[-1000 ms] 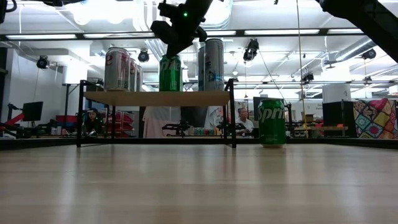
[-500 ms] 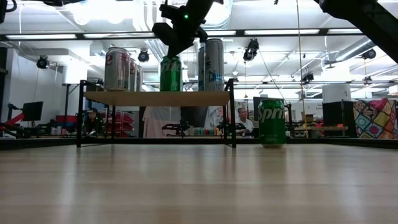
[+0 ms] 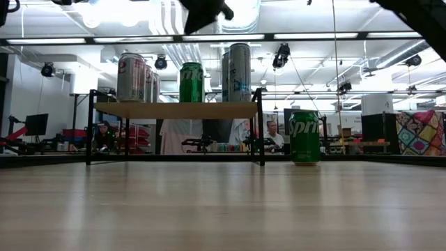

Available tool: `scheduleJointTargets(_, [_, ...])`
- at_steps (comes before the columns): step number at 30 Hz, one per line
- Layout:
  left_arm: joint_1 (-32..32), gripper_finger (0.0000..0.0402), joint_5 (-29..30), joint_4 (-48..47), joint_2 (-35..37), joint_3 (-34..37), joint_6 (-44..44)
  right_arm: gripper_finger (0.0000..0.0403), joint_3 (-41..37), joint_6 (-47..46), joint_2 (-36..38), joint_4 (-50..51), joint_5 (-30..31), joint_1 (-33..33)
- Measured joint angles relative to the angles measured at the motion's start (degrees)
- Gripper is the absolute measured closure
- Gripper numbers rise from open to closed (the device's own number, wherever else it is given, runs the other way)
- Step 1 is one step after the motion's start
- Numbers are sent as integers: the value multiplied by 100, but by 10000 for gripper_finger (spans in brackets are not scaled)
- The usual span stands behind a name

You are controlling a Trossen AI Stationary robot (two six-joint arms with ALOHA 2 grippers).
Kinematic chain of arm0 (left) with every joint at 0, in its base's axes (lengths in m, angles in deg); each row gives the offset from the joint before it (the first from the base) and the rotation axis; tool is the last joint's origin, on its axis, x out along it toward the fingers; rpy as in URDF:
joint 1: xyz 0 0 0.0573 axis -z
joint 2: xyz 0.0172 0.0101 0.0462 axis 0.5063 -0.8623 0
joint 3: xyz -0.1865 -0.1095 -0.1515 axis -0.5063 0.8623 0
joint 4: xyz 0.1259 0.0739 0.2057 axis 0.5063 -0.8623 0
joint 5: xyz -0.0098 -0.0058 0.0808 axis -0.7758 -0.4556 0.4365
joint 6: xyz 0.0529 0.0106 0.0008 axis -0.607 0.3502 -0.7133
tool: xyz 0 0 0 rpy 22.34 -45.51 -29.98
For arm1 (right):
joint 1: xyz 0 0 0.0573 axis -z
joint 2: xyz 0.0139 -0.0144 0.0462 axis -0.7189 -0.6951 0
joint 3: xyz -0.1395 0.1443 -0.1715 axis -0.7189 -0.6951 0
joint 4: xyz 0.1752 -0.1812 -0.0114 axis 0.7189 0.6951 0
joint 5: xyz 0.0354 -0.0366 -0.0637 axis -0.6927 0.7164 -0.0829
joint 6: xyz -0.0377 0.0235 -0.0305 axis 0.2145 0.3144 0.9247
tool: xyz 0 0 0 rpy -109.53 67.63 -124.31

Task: Place canned beverage on shelf
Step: Adjust the white-blue soda cans on the shelf

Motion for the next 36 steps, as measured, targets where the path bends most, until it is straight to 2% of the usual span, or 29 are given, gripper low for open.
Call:
scheduleJointTargets(4, [1, 27, -135, -16, -219, 0, -5, 394, 8, -285, 309, 162, 0, 75])
scheduleJointTargets(9, [0, 27, -137, 221, -442, -115, 107, 394, 8, -917, 593, 487, -4, 496])
scheduleJointTargets(18, [2, 27, -111, 170, -651, -210, 283, 394, 11, -1326, 705, 1403, -47, 1209])
scheduleJointTargets(36, [2, 27, 46, 170, -654, -245, 243, 394, -5, -1345, 581, 1611, -50, 1305])
